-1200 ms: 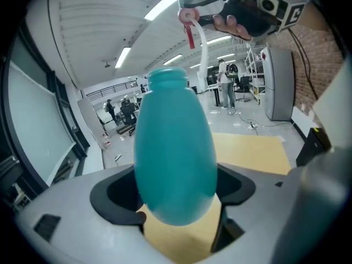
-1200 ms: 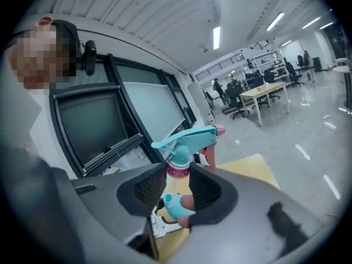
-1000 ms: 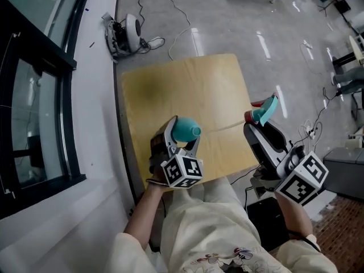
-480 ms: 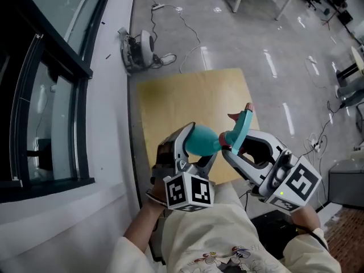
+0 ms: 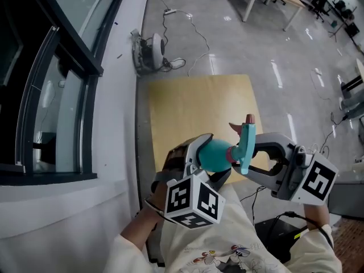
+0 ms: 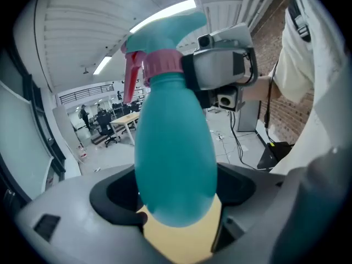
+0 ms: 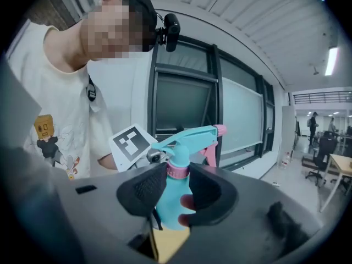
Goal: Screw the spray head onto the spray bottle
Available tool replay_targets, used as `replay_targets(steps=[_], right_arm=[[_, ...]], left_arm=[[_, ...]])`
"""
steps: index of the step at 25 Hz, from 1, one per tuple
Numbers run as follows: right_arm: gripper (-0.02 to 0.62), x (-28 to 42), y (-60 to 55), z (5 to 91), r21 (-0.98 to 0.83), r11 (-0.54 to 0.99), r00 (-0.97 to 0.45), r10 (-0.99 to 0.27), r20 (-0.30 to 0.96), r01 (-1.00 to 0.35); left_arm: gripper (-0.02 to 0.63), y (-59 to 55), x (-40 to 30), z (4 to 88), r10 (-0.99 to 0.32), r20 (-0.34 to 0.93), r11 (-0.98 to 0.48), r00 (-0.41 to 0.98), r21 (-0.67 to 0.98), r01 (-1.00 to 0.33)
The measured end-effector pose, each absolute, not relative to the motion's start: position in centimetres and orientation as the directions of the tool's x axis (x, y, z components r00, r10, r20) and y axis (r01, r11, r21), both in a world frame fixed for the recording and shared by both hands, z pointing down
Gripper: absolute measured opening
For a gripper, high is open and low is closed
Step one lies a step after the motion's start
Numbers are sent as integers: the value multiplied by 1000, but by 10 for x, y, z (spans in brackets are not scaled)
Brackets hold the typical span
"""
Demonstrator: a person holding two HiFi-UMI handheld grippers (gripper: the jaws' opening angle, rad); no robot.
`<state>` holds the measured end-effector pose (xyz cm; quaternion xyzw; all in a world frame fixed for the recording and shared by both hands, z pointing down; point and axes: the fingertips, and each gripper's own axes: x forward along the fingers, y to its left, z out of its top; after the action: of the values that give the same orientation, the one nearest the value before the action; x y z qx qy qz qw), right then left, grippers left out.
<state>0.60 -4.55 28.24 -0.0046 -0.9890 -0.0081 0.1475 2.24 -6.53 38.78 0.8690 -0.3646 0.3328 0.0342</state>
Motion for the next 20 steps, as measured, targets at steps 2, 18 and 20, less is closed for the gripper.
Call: replay_targets(steps=[2, 18, 20], right_arm=[[129, 10, -40, 275, 11, 999, -955, 38, 293, 43], [209, 52, -26, 268, 39, 999, -923, 12, 384, 29], [215, 66, -29, 265, 29, 1000, -923, -6, 385, 6]], left_arm=[[408, -58, 31, 379, -585, 579, -758, 568, -143, -636], [408, -46, 57, 349, -578, 491, -796, 651, -166, -582], [408, -44, 57, 345, -573, 483, -805, 662, -180, -565]])
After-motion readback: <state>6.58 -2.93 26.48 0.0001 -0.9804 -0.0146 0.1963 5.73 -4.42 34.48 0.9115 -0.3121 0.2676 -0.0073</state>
